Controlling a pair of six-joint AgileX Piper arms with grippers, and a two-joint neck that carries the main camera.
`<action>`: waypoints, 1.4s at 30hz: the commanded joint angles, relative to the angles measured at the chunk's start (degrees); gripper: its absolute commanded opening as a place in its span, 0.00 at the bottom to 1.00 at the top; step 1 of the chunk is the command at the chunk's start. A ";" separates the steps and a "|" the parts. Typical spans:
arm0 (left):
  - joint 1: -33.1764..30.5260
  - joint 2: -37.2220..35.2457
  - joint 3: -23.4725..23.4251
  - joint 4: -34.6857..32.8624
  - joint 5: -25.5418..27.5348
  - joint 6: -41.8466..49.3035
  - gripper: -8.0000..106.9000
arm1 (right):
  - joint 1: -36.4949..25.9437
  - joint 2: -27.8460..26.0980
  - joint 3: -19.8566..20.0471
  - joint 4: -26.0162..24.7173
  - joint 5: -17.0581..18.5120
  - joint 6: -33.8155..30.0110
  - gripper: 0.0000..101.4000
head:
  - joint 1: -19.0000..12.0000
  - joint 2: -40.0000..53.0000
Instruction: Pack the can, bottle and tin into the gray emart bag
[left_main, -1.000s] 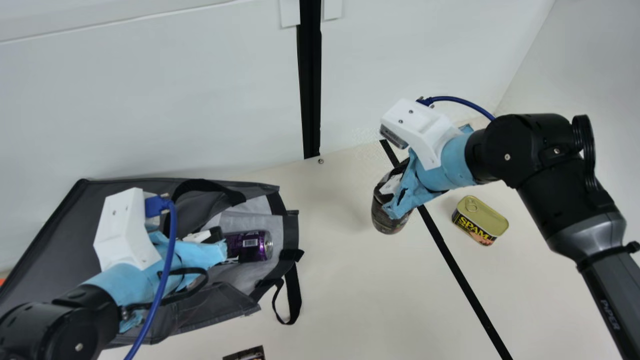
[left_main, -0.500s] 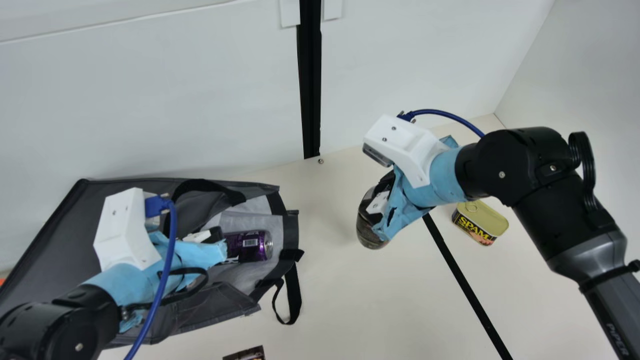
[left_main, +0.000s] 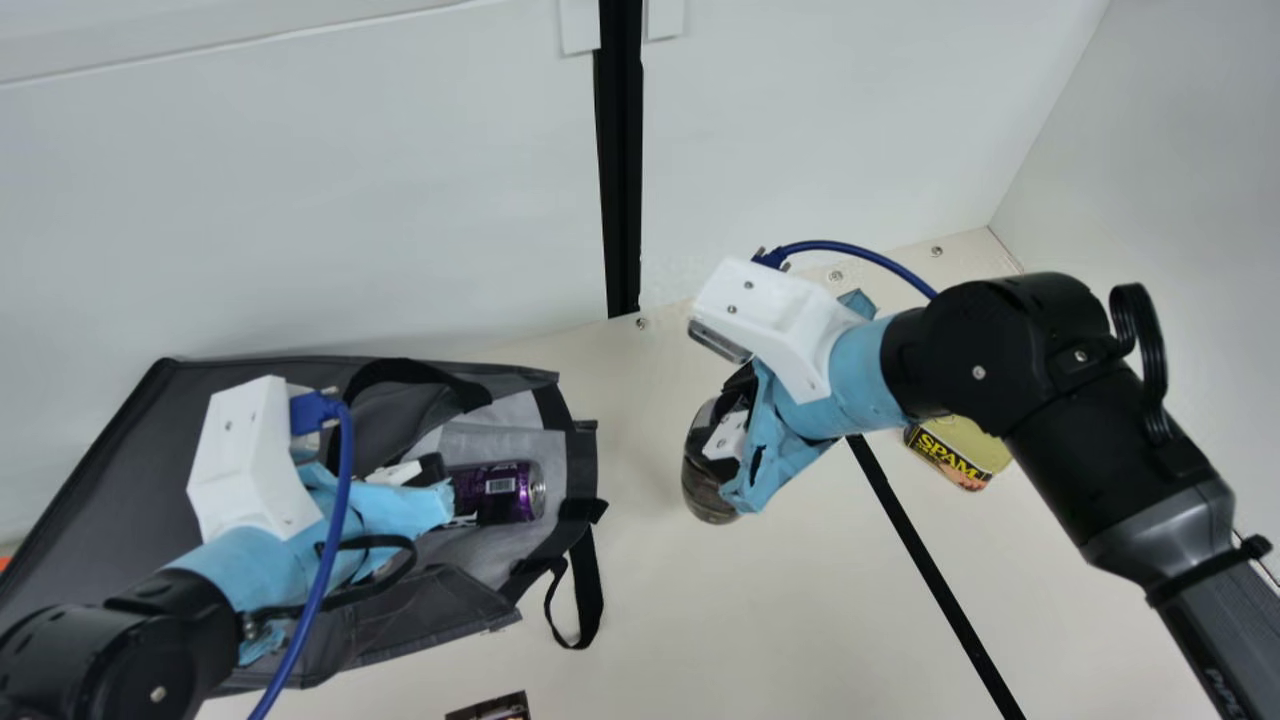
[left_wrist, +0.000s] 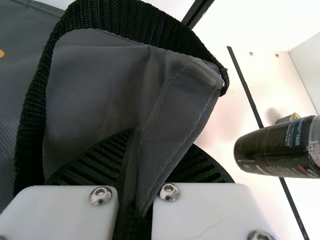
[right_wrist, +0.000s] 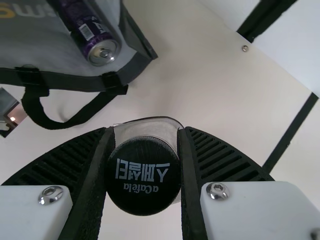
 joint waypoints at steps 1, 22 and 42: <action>0.00 0.00 0.00 0.00 0.00 0.00 0.16 | 0.52 -0.04 0.11 0.17 0.09 -0.20 0.00 | -1.30 -0.05; 0.00 0.00 0.00 0.00 0.00 0.00 0.16 | 3.91 -0.39 1.40 2.67 0.13 -2.60 0.00 | -1.30 -0.05; 0.00 0.00 0.00 0.00 0.00 0.00 0.16 | 2.98 -0.28 4.92 15.01 -7.23 -13.75 0.00 | -1.30 -0.05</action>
